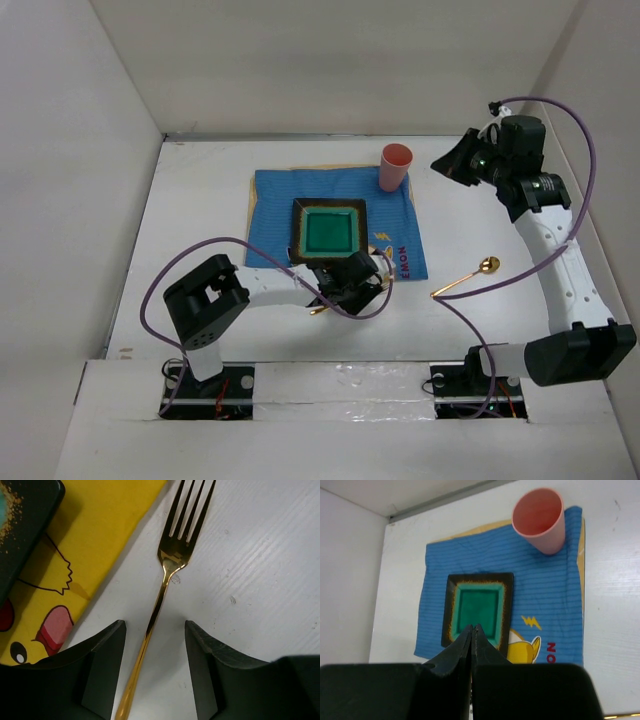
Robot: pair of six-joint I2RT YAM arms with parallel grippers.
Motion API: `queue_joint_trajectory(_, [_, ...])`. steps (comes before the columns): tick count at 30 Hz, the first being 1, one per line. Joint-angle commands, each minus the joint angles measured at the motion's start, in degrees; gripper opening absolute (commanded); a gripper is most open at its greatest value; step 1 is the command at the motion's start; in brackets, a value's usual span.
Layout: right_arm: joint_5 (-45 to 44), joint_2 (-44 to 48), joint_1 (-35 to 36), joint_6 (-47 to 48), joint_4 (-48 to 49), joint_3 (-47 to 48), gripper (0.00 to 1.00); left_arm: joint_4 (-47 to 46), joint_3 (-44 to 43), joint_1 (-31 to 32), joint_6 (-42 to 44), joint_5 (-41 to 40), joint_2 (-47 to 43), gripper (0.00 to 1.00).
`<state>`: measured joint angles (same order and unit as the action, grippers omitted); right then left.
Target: Set the dinner table for one person
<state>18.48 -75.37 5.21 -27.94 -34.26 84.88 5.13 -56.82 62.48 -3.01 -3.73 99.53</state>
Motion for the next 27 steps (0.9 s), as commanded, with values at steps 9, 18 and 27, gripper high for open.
queue_joint_trajectory(9, [0.77,1.81,-0.82,1.23,-1.16,1.16,0.03,-1.26,-0.93,-0.25,2.39,1.09,2.34,0.35])
queue_joint_trajectory(18, [-0.02,5.76,-1.35,-1.24,-0.10,2.83,0.07,0.50,2.15,0.36,-1.38,3.11,-2.04,0.00])
queue_joint_trajectory(27, [-1.52,9.54,-1.35,-1.59,0.77,-2.96,0.07,9.37,-7.60,-5.16,-6.22,-1.90,-17.52,0.00])
